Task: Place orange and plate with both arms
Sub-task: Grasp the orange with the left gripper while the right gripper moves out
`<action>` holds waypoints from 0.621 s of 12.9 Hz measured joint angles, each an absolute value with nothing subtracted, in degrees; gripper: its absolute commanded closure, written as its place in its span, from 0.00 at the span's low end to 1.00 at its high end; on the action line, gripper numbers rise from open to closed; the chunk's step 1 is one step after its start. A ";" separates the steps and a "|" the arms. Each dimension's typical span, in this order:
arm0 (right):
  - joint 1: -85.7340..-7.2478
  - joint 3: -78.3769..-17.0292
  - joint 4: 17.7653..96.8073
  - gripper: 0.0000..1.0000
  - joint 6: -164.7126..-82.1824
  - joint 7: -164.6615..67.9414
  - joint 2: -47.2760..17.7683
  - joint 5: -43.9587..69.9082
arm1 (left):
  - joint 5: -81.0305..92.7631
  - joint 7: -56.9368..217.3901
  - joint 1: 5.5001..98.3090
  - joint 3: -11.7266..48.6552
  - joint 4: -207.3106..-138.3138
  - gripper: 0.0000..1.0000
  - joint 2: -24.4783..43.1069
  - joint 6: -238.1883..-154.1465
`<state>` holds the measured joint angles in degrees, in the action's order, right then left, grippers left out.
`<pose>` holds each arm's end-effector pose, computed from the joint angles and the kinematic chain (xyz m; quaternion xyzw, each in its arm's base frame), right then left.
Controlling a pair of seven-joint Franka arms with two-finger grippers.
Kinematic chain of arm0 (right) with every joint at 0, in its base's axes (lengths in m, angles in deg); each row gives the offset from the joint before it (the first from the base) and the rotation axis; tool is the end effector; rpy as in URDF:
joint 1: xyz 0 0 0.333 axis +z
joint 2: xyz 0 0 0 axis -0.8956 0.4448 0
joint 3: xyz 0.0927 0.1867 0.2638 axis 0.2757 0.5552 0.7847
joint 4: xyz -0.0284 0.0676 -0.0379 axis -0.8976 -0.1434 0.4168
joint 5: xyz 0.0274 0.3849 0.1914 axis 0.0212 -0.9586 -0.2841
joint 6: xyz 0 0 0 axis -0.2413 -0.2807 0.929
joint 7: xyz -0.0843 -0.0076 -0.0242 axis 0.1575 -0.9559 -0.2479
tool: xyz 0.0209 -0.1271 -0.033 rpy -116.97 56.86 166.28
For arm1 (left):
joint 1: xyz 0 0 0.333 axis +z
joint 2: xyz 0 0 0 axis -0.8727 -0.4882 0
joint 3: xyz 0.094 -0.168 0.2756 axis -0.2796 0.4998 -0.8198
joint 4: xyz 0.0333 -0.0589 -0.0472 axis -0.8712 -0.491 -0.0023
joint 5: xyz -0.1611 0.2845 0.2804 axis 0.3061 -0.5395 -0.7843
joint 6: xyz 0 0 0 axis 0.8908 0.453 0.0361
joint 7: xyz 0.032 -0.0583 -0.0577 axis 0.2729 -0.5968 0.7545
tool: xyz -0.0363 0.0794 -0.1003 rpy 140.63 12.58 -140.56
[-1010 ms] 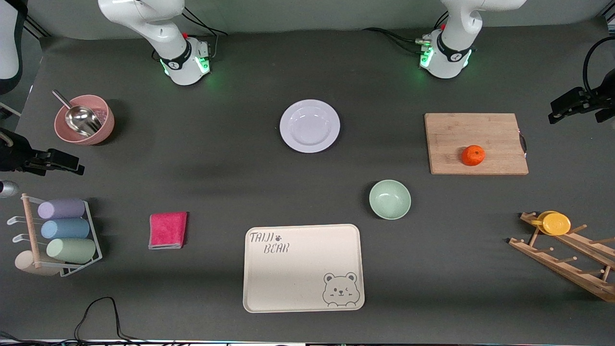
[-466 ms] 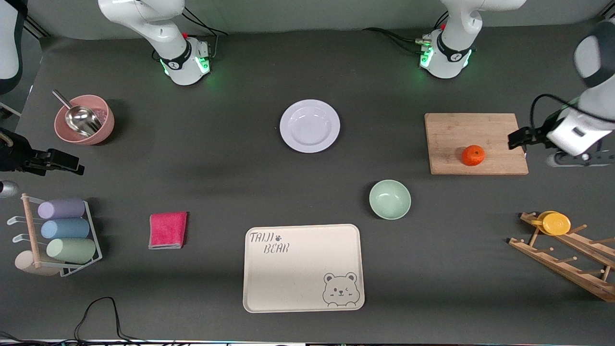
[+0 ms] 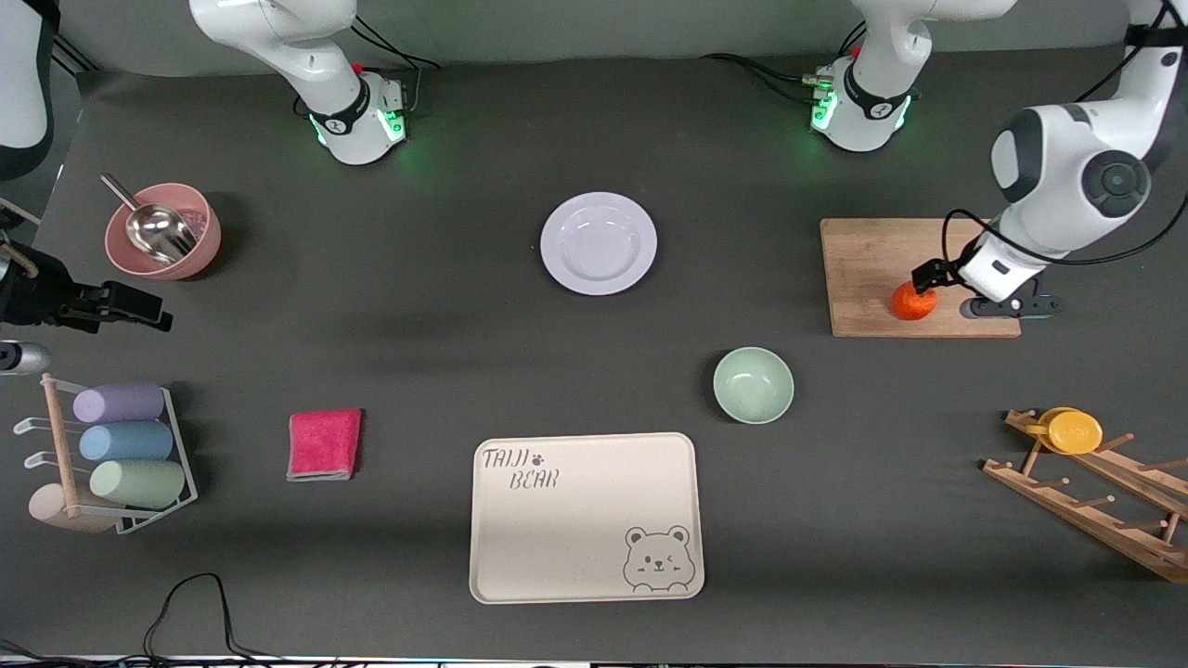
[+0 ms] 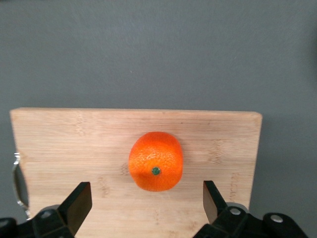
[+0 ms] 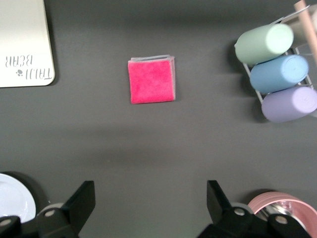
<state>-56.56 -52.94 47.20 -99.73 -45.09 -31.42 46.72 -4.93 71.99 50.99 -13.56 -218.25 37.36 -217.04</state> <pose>0.6289 -0.0270 0.5607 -0.9992 0.0179 0.0323 0.0181 0.4662 0.0324 0.2466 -0.9991 -0.0069 0.0424 0.0029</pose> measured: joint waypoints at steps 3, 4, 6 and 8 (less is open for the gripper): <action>-52.12 -52.78 55.23 0.00 -103.49 -39.07 -36.86 46.71 | -4.47 71.99 50.98 -13.54 -220.02 0.00 34.08 -222.36; -50.34 -52.68 58.30 0.00 -105.04 -36.70 -38.88 46.71 | -4.01 71.99 50.98 -13.53 -220.19 0.00 32.79 -223.98; -46.87 -52.49 63.32 0.00 -107.21 -31.27 -42.28 46.71 | -3.60 71.99 50.97 -13.50 -220.63 0.00 30.28 -227.37; -42.76 -52.34 66.26 0.00 -108.56 -25.42 -44.49 46.70 | -3.53 71.99 50.96 -13.45 -220.71 0.06 27.99 -229.89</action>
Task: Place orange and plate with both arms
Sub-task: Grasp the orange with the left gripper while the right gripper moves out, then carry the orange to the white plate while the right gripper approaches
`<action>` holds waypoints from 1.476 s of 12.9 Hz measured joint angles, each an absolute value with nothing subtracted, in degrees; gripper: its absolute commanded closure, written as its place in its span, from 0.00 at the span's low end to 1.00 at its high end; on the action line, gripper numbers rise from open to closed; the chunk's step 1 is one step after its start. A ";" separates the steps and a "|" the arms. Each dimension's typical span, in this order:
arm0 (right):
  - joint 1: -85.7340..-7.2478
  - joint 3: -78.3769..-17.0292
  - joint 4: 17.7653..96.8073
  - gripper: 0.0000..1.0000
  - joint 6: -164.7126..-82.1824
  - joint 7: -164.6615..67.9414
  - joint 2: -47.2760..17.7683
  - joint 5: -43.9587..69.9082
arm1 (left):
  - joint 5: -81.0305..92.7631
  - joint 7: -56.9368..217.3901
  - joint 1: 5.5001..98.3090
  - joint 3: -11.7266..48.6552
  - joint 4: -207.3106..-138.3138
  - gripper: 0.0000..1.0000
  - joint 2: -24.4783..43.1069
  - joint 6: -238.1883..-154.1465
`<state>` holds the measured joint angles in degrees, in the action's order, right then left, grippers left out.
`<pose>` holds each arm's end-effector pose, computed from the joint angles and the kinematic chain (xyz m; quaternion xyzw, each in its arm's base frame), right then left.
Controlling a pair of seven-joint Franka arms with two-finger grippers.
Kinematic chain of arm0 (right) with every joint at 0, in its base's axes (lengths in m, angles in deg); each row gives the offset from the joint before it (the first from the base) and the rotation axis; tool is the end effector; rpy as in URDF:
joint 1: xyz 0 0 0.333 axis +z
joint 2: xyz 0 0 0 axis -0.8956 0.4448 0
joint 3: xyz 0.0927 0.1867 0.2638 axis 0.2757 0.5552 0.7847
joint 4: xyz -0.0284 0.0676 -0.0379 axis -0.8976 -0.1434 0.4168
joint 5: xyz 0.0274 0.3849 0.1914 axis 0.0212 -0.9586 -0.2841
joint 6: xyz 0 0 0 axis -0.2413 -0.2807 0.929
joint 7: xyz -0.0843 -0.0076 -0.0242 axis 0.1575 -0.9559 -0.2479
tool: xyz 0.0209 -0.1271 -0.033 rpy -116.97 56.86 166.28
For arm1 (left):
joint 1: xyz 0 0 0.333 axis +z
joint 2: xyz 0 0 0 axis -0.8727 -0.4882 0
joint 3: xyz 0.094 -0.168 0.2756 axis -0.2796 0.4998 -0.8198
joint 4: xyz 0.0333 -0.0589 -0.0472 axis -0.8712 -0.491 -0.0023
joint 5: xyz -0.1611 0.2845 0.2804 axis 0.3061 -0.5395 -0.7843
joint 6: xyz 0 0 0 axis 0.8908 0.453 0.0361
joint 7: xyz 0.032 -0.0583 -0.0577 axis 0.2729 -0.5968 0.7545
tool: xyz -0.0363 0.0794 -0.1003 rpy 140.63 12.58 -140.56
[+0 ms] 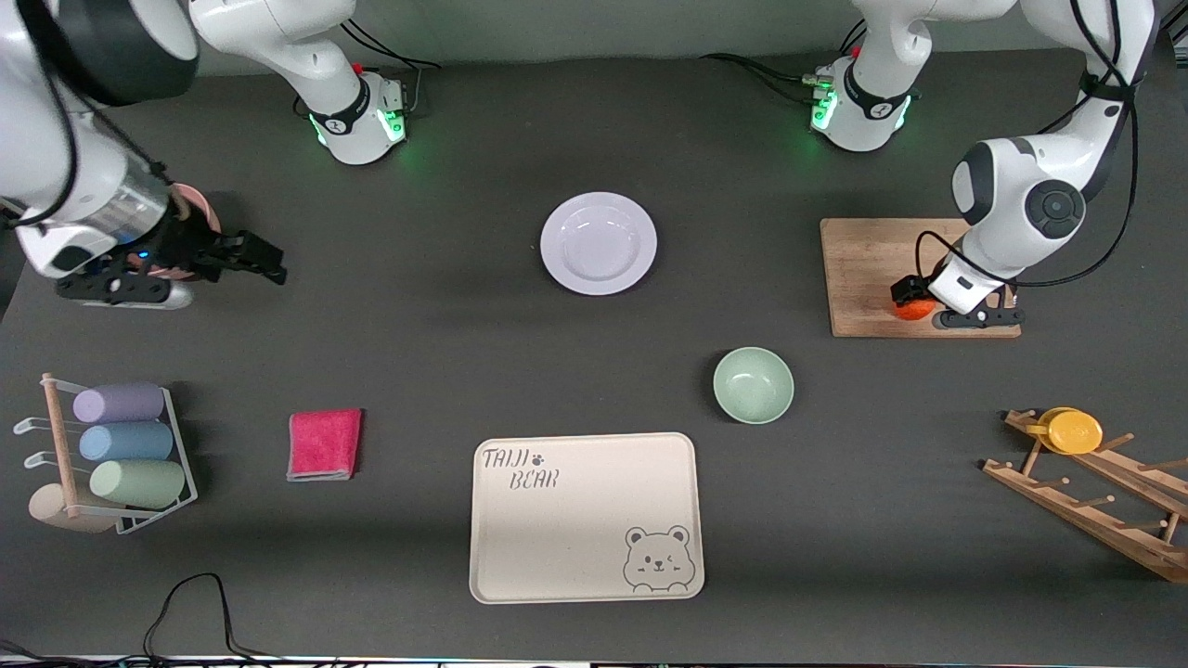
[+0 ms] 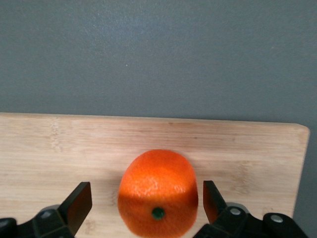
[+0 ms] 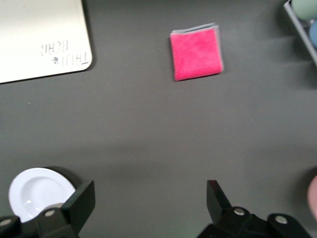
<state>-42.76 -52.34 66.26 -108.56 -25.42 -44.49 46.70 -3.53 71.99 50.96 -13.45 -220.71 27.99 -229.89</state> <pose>0.5521 0.1080 0.5371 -0.9970 0.0671 0.0191 0.0331 0.4581 0.0346 0.1744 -0.9993 -0.0146 0.0318 0.0144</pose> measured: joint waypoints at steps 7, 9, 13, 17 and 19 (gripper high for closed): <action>-37.74 -52.61 76.59 0.00 -118.82 -20.52 -48.19 35.84 | -3.42 72.00 50.91 -13.21 -221.23 0.51 26.55 -230.83; -37.73 -52.62 82.68 0.00 -123.77 -22.72 -50.13 30.30 | -3.36 72.02 50.90 -13.12 -221.14 0.59 27.65 -230.46; -37.74 -52.69 90.69 0.00 -127.67 -33.54 -51.48 15.13 | -2.17 74.10 50.83 -12.09 -215.99 0.62 36.00 -216.69; -37.76 -53.12 99.29 0.00 -131.03 -48.86 -51.45 -2.28 | -1.03 93.23 50.56 -0.63 -200.27 0.62 44.40 -191.76; -37.78 -53.27 103.13 0.00 -131.68 -56.21 -51.29 -10.15 | 0.88 103.70 50.04 6.64 -192.29 0.62 44.38 -183.24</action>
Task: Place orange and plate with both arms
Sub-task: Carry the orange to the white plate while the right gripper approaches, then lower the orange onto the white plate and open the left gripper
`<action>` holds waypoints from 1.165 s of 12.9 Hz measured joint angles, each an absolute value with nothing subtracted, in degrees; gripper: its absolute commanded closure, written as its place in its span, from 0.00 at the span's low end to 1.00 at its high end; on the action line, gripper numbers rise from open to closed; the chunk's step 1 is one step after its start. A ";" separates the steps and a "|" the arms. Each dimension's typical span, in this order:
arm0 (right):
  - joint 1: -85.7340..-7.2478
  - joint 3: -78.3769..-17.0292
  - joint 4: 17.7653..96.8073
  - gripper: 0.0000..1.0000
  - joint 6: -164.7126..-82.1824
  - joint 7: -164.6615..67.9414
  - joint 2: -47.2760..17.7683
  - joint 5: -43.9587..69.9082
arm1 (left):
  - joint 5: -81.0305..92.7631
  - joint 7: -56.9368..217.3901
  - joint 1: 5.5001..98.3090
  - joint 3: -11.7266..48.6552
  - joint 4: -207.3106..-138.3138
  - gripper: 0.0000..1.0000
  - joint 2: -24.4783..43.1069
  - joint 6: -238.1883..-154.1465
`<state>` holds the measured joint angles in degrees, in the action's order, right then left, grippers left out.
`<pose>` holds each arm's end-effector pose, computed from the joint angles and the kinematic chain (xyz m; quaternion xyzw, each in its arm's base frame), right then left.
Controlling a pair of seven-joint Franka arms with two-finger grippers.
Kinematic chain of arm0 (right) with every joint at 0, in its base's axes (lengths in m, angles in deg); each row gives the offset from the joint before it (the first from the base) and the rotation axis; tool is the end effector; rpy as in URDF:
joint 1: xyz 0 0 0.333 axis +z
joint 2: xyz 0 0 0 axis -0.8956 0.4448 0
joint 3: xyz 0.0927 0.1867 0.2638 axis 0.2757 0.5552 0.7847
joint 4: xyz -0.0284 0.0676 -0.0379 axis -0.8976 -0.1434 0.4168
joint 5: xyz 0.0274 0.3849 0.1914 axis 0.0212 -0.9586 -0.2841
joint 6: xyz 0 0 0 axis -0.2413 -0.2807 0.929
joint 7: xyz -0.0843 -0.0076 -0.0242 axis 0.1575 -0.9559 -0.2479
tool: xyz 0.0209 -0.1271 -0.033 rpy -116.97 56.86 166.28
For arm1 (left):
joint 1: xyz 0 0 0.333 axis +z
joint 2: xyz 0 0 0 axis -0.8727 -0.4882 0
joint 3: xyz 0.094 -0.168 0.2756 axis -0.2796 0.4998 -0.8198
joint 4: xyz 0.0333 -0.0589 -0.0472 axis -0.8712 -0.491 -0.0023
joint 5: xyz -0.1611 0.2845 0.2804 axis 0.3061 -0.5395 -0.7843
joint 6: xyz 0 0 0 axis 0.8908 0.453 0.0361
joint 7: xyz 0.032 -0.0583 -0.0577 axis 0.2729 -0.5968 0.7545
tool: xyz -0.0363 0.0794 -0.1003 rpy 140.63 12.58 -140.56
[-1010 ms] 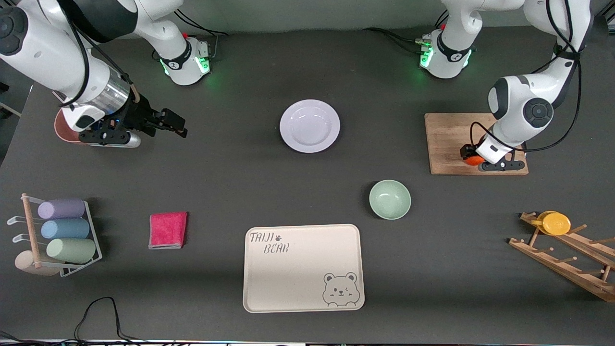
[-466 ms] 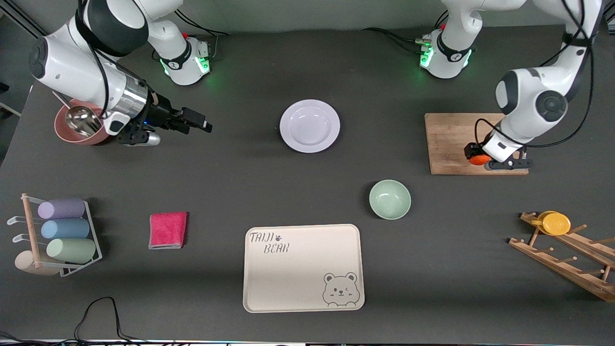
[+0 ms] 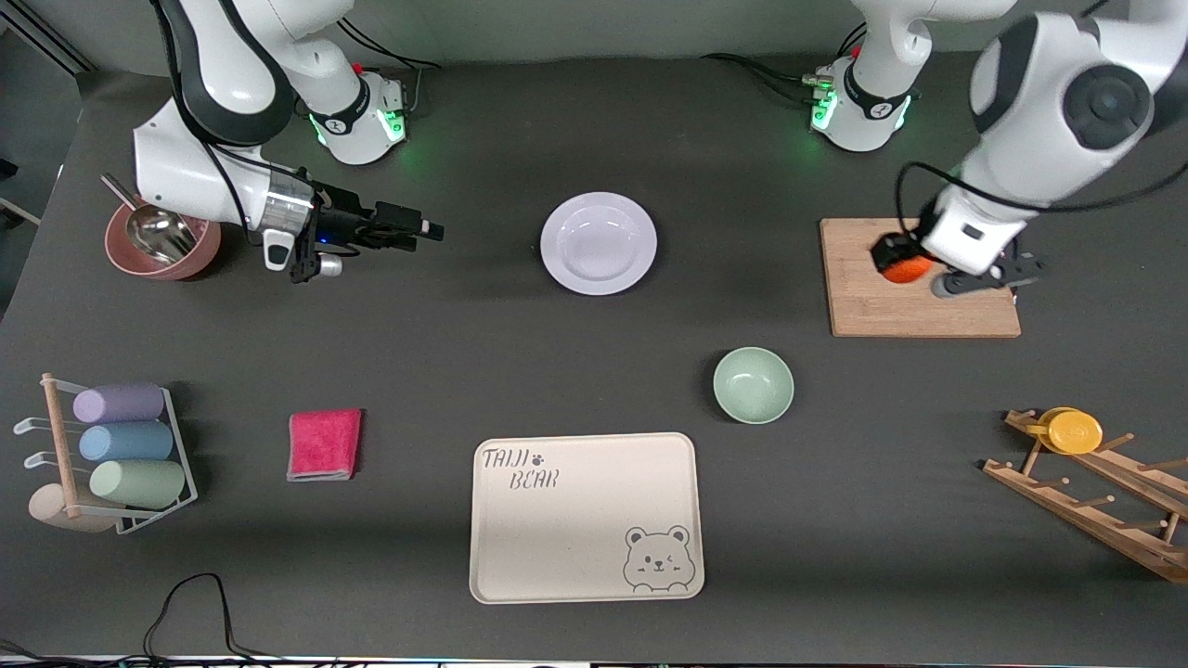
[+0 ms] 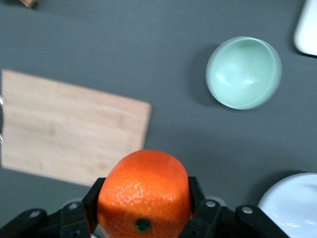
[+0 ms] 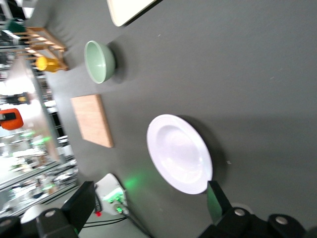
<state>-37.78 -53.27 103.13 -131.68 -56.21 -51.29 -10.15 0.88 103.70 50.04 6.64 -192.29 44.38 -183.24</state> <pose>0.4352 0.1726 0.3398 -0.9032 0.0892 0.0768 0.4129 0.5009 -0.1644 0.4730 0.9910 0.1223 -0.0548 0.0026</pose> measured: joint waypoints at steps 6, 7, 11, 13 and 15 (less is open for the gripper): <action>-37.85 -54.06 110.75 0.00 -131.86 -80.50 -45.71 -27.85 | 6.92 128.75 49.10 28.01 -188.02 0.62 39.04 -190.32; -37.86 -54.84 111.13 0.00 -131.55 -83.85 -44.30 -29.24 | 6.93 132.07 47.94 30.93 -188.05 0.62 36.76 -193.82; -37.88 -56.91 112.82 0.00 -127.28 -99.13 -37.64 -37.23 | 4.41 140.86 37.52 33.30 -188.23 0.62 26.47 -205.83; -37.85 -56.98 113.07 0.00 -123.87 -108.02 -32.56 -43.26 | -1.89 146.75 32.94 33.29 -188.30 0.61 20.51 -210.40; -37.83 -56.98 112.82 0.02 -121.54 -114.62 -27.31 -47.57 | -7.97 151.04 30.66 33.09 -188.27 0.59 13.45 -214.15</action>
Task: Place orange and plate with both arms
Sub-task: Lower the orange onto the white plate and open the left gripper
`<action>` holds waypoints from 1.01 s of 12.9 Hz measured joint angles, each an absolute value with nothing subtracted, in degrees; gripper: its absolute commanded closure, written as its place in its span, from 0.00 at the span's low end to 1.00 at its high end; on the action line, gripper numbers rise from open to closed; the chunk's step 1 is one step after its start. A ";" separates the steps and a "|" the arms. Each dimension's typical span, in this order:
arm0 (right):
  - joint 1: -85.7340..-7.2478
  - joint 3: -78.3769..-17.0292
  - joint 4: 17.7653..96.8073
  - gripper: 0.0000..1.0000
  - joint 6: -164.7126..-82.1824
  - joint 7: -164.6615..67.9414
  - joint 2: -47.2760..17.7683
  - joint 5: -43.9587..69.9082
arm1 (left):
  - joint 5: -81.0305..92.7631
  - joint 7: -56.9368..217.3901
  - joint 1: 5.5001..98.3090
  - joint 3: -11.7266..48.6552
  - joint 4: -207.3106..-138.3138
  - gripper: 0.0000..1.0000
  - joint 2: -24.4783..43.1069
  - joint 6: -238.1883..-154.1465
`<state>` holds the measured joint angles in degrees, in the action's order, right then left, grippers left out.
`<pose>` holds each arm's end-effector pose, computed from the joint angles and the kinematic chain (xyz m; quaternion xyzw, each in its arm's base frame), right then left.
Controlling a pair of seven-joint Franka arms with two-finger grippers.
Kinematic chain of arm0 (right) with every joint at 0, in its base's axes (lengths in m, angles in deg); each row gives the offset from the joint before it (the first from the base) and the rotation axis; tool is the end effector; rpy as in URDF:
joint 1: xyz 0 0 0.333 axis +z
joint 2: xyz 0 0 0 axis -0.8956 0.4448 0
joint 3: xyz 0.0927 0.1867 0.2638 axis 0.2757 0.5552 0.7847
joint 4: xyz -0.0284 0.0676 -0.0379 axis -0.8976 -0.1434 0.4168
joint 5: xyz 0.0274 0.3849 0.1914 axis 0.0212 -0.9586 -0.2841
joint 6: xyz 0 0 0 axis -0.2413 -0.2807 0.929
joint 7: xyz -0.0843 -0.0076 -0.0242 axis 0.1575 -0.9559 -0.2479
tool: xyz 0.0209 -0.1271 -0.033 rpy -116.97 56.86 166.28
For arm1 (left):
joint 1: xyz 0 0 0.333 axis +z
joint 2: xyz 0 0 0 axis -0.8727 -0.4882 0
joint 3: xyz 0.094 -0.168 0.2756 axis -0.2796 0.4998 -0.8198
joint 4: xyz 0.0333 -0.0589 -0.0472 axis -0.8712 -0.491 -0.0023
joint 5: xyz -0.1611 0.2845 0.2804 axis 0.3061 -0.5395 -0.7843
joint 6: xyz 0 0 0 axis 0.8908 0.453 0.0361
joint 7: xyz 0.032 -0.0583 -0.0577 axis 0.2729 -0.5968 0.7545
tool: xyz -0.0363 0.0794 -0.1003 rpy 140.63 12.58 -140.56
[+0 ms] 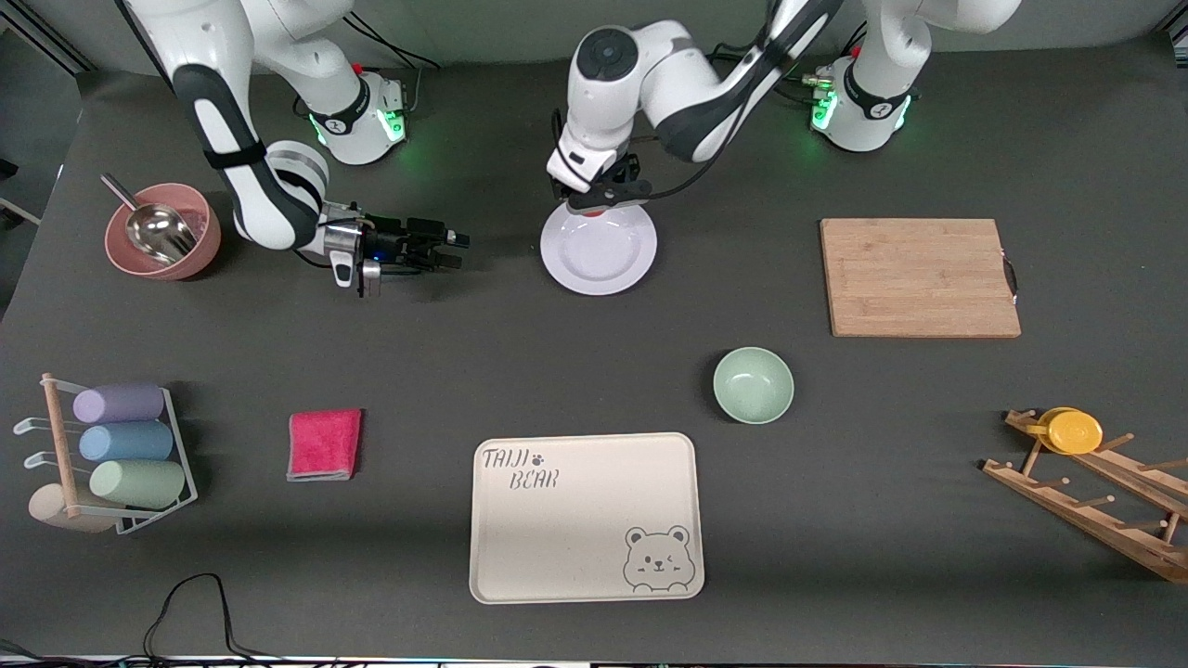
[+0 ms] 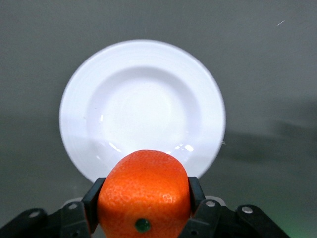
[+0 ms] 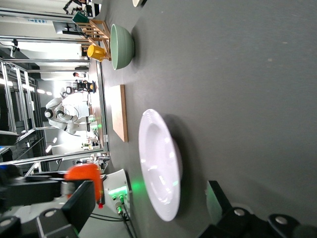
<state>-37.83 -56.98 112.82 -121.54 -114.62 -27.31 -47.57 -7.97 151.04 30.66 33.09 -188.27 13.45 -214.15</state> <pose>0.3563 0.1492 0.1313 -0.8351 0.0328 -0.0023 0.5491 0.2997 -0.5656 0.2669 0.9911 0.1123 -0.0590 0.0404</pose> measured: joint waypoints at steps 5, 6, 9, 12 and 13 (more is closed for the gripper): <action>-37.79 -56.81 110.59 0.50 -120.79 -119.09 -22.12 -49.85 | -15.93 153.61 30.69 30.77 -186.34 0.39 1.58 -222.18; -37.76 -56.66 110.59 0.56 -120.76 -120.11 -21.31 -50.40 | -16.05 153.62 30.68 30.74 -185.78 0.03 1.15 -222.18; -37.75 -55.19 110.53 0.62 -120.60 -121.16 -19.66 -51.61 | -16.08 153.79 30.59 30.85 -185.19 0.00 1.08 -221.69; -37.71 -53.96 110.47 0.62 -120.60 -121.55 -19.45 -52.55 | -16.13 153.93 30.61 30.93 -184.95 0.00 1.13 -220.15; -37.71 -53.87 110.47 0.62 -120.60 -122.36 -19.28 -52.57 | -16.13 154.02 30.72 30.91 -184.57 0.00 1.44 -218.64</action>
<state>-37.71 -53.87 110.47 -120.60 -122.36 -19.28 -52.57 -16.13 154.02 30.72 30.91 -184.57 1.44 -218.64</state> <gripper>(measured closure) 0.617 0.000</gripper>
